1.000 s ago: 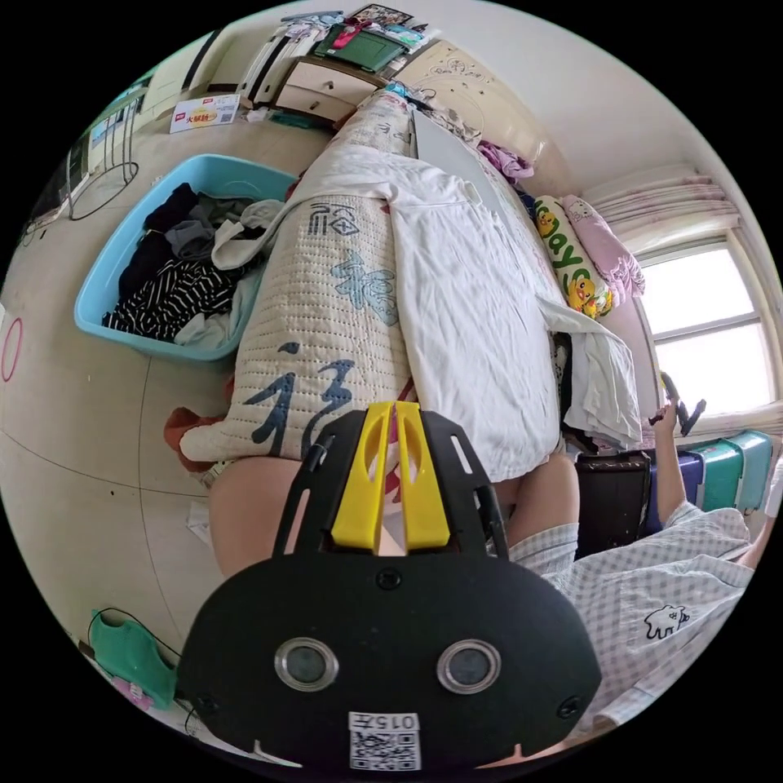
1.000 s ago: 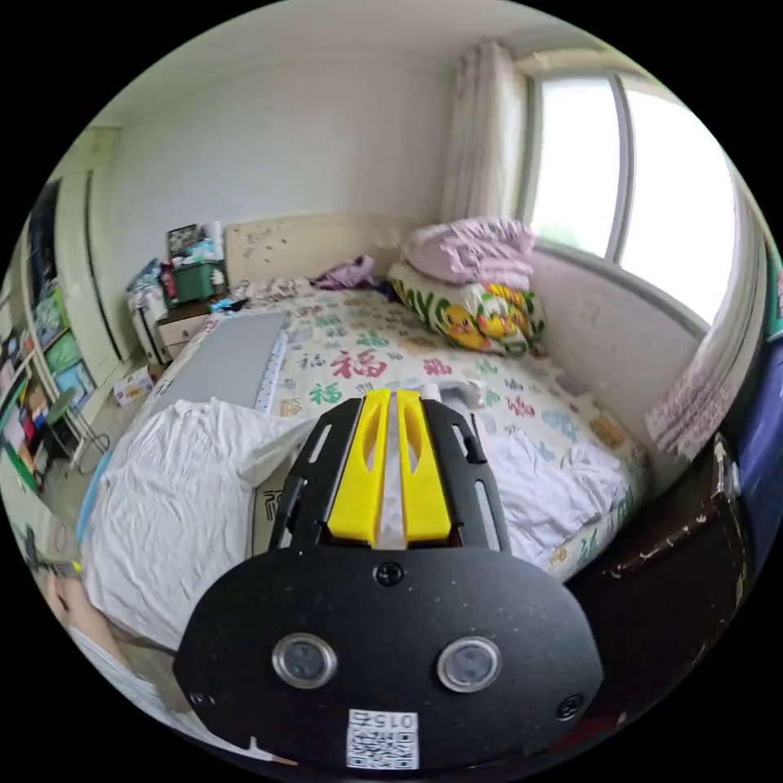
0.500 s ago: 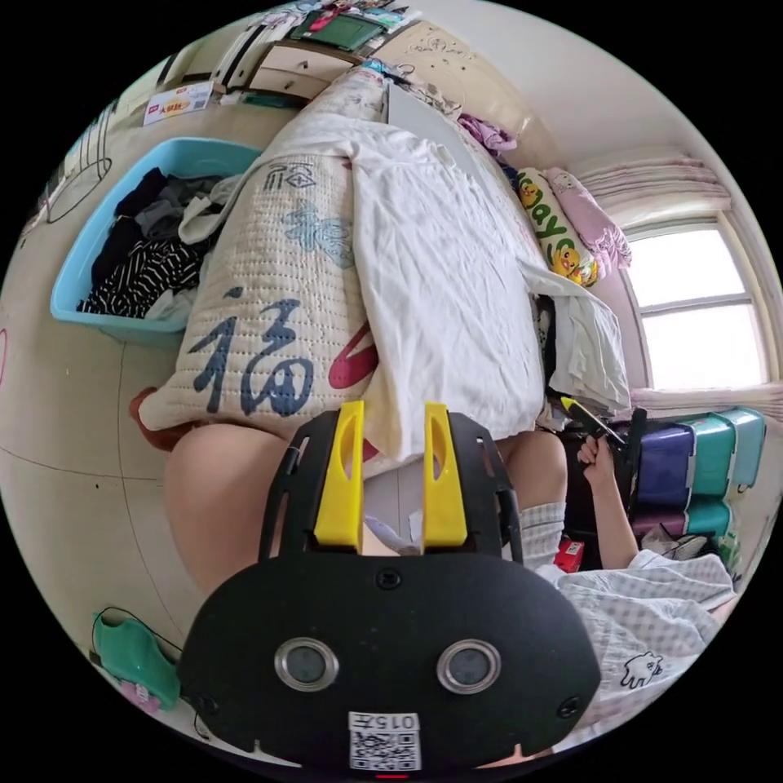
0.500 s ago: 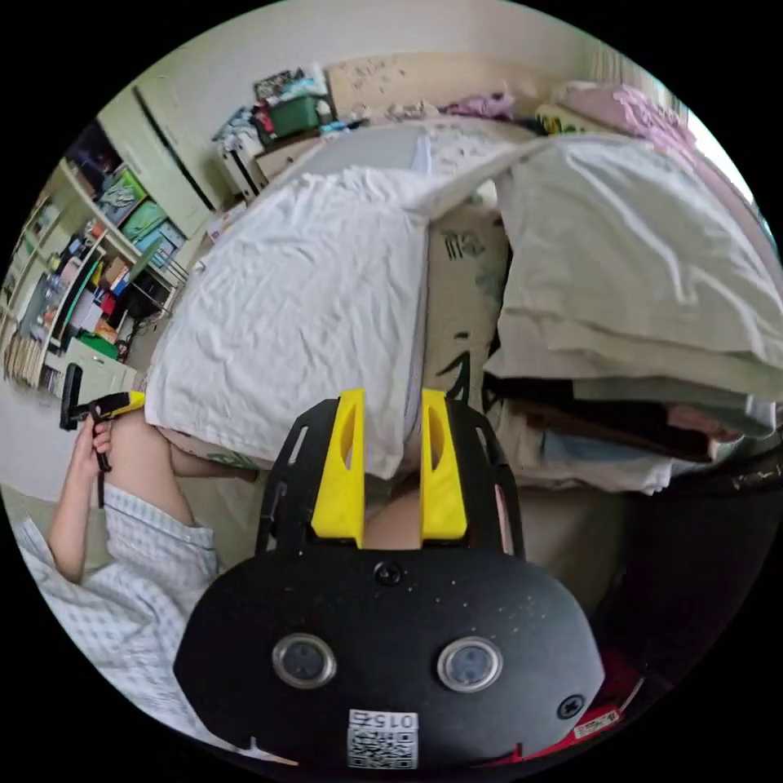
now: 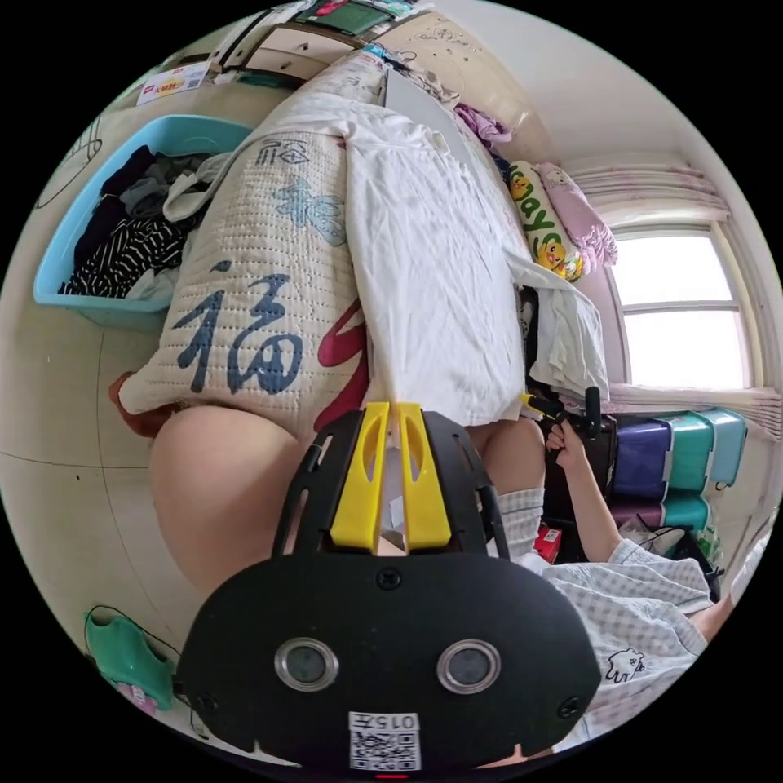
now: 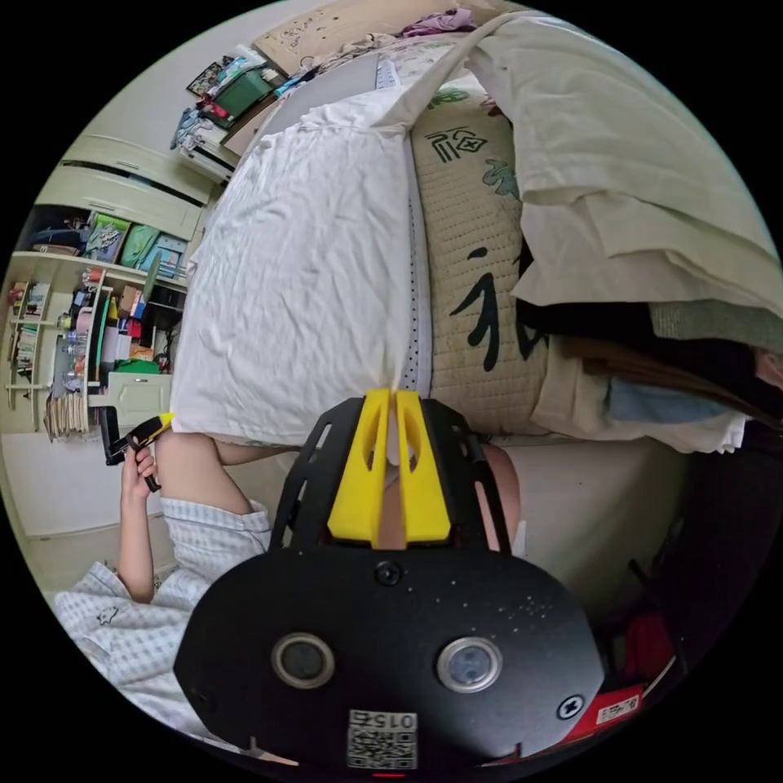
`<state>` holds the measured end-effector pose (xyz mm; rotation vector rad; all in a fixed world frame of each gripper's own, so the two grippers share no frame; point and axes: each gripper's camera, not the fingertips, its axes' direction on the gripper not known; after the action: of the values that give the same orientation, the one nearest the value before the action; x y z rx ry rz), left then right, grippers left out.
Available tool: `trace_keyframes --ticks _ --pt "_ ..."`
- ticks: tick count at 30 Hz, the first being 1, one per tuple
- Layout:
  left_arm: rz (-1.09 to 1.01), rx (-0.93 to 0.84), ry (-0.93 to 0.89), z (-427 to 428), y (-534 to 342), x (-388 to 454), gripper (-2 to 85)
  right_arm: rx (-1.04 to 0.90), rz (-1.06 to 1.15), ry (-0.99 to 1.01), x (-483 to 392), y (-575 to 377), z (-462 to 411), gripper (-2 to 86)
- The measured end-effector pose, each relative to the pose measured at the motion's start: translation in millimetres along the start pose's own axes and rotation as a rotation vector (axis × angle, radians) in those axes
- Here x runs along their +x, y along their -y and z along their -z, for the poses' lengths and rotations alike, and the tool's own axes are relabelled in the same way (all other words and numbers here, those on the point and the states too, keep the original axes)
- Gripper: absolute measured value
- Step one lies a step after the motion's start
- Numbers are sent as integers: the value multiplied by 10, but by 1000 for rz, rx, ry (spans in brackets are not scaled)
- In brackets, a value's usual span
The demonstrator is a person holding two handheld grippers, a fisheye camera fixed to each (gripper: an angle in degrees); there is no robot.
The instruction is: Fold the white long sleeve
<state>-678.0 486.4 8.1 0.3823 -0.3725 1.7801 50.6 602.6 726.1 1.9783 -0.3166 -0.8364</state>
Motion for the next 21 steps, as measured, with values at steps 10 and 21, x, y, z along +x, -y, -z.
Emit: trace_keyframes --ticks 10,21 --pt "93 -69 56 -99 -2 -136 2 -65 100 -133 376 112 -122 -4" --pt "61 -5 54 64 -70 -93 43 -92 68 -103 917 156 -317 9"
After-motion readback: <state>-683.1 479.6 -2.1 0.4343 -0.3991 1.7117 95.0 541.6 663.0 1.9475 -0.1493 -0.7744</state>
